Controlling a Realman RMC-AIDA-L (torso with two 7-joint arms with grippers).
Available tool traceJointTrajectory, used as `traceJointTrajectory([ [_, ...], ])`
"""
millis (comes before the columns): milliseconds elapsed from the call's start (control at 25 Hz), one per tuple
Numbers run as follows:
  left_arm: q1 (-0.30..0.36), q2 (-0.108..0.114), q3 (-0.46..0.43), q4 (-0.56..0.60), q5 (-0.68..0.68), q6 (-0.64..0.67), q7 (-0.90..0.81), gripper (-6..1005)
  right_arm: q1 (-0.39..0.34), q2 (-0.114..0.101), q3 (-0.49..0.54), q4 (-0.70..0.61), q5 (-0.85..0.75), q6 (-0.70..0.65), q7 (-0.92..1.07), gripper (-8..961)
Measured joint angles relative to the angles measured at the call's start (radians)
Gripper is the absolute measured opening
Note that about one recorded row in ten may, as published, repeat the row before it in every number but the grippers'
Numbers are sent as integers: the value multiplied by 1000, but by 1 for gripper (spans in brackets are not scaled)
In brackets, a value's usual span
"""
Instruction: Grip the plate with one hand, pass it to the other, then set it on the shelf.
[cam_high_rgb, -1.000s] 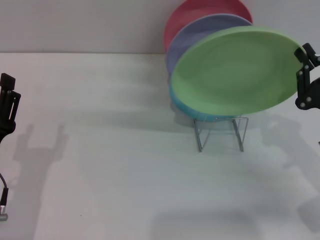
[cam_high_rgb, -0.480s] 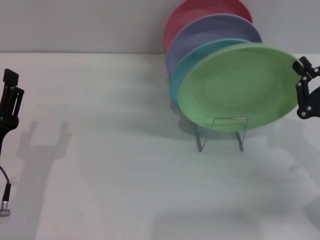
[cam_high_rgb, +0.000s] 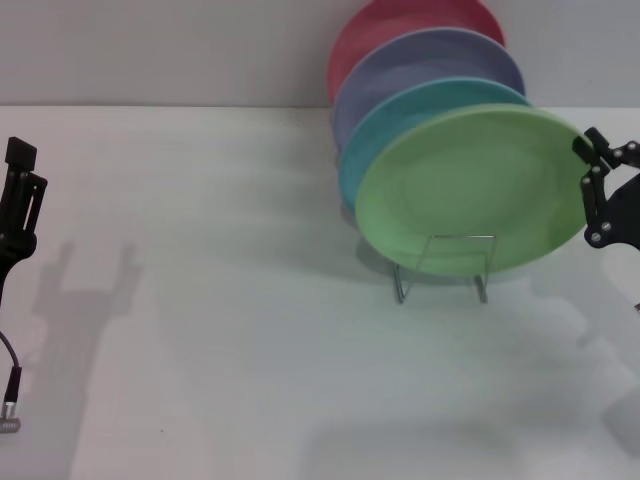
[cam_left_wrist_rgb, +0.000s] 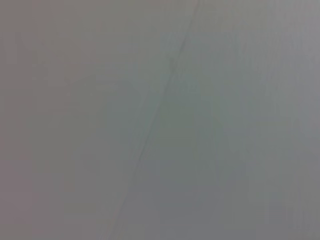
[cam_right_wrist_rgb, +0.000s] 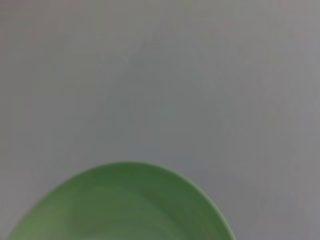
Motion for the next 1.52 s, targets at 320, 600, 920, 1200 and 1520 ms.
traceJointTrajectory([
  [320,-1,3,6,0,1,2,-1,808,-5,3,-10,7,0,40,0,22],
  [600,-5,3,11,0,1,7,-2,808,-1,3,-19,22,-1,84,6,83],
  [920,-6,4,10,0,1,9,-3,808,-20,2,-17,51,6,-7,90,221],
  [1200,-27,4,4,11,1,8,8,808,-63,2,-1,52,22,-163,350,267],
  [1520,-45,0,3,24,1,7,118,808,-89,-3,102,-30,189,-188,680,504],
])
